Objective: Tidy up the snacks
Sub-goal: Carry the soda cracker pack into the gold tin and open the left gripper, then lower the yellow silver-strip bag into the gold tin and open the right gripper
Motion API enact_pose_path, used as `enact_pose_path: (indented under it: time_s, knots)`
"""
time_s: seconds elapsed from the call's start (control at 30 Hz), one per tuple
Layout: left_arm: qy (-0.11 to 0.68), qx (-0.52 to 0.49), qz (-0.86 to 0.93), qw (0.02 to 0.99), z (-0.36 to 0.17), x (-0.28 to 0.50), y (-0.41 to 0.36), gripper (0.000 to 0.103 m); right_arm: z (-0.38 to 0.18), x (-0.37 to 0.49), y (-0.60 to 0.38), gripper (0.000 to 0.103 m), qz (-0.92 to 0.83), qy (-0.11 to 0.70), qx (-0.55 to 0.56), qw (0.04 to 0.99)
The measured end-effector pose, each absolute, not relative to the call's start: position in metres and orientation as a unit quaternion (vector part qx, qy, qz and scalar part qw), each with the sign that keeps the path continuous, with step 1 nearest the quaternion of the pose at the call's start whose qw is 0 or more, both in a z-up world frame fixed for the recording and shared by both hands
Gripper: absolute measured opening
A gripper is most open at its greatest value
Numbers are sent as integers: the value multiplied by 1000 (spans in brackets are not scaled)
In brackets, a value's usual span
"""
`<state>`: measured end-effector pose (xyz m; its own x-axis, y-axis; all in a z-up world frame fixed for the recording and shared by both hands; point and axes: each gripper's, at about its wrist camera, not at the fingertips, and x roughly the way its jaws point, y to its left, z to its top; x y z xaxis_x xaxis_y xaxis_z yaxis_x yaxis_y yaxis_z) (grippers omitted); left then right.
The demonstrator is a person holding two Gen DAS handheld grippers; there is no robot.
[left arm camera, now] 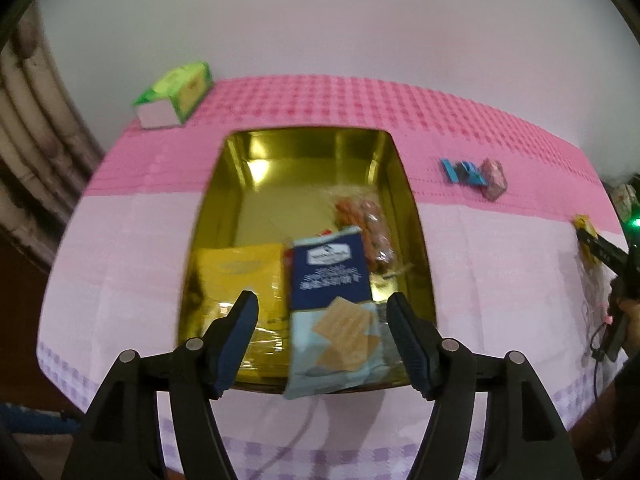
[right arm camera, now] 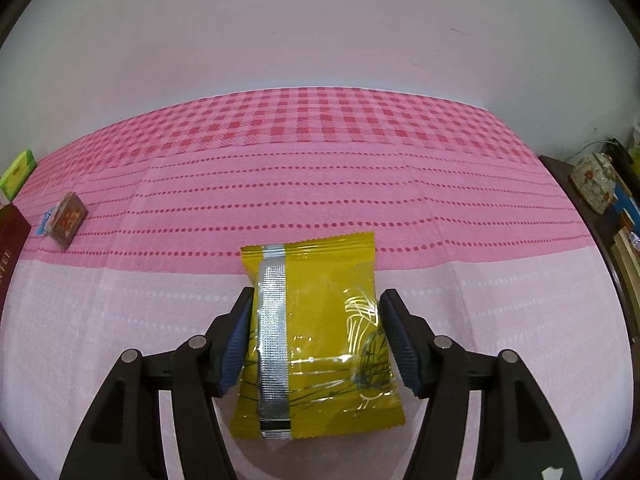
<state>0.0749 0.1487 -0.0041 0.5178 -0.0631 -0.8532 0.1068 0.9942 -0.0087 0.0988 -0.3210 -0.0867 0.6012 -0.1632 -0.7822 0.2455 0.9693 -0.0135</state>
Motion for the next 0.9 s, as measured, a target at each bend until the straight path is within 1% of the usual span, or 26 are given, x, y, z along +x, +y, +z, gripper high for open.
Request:
enact_pose_path:
  time_s: [0.07, 0.23, 0.43, 0.6, 0.73, 0.9]
  knots:
    - [477, 25, -37, 878, -2, 71, 153, 69, -86, 97, -319, 59, -119, 432, 51, 893]
    - [460, 10, -11, 888, -2, 65, 168, 69, -84, 91, -315, 51, -133, 434, 61, 889]
    - [452, 9, 23, 892, -6, 62, 184, 69, -79, 84, -309, 50, -167, 443, 87, 876]
    - [451, 1, 50, 891, -8, 61, 197, 70, -61, 76, -288, 50, -178, 444, 91, 874]
    - [453, -12, 62, 889, -8, 61, 208, 71, -42, 74, -248, 50, -161, 444, 74, 878]
    - [436, 5, 78, 897, -3, 60, 213, 74, -25, 76, -194, 50, -121, 445, 53, 886]
